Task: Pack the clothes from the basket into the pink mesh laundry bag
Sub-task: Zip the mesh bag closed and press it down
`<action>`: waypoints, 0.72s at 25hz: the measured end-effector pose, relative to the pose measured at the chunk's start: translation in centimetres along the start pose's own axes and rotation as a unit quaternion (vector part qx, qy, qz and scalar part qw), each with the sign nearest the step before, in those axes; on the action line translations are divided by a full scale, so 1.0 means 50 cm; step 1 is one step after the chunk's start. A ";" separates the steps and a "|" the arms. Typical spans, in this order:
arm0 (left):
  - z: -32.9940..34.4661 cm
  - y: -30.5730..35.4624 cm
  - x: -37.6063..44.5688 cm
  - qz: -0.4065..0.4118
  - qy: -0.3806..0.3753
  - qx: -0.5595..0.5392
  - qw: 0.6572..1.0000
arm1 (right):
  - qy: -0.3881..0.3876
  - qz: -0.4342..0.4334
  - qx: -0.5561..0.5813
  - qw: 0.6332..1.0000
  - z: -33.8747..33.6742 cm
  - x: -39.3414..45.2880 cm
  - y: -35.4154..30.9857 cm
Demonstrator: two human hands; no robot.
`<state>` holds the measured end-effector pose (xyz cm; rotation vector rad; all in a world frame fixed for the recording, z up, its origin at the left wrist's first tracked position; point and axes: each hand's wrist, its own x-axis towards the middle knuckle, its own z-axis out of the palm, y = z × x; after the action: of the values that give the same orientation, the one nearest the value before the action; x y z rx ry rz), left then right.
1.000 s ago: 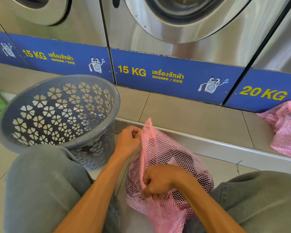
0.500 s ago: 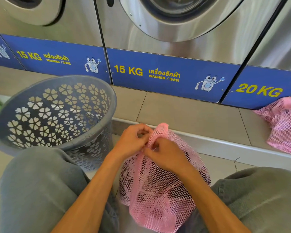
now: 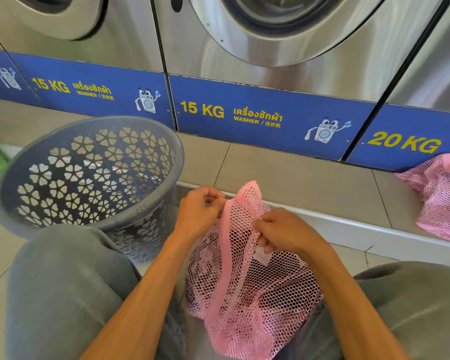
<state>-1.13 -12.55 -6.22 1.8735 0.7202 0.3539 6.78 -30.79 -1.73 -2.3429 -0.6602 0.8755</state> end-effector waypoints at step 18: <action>0.029 0.003 -0.024 0.014 -0.031 0.033 0.999 | 0.035 -0.025 0.070 0.997 0.087 0.022 -0.024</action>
<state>-1.23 -14.42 -6.57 1.9502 0.6726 0.2914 4.15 -27.86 -4.21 -2.2119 -0.6074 0.7877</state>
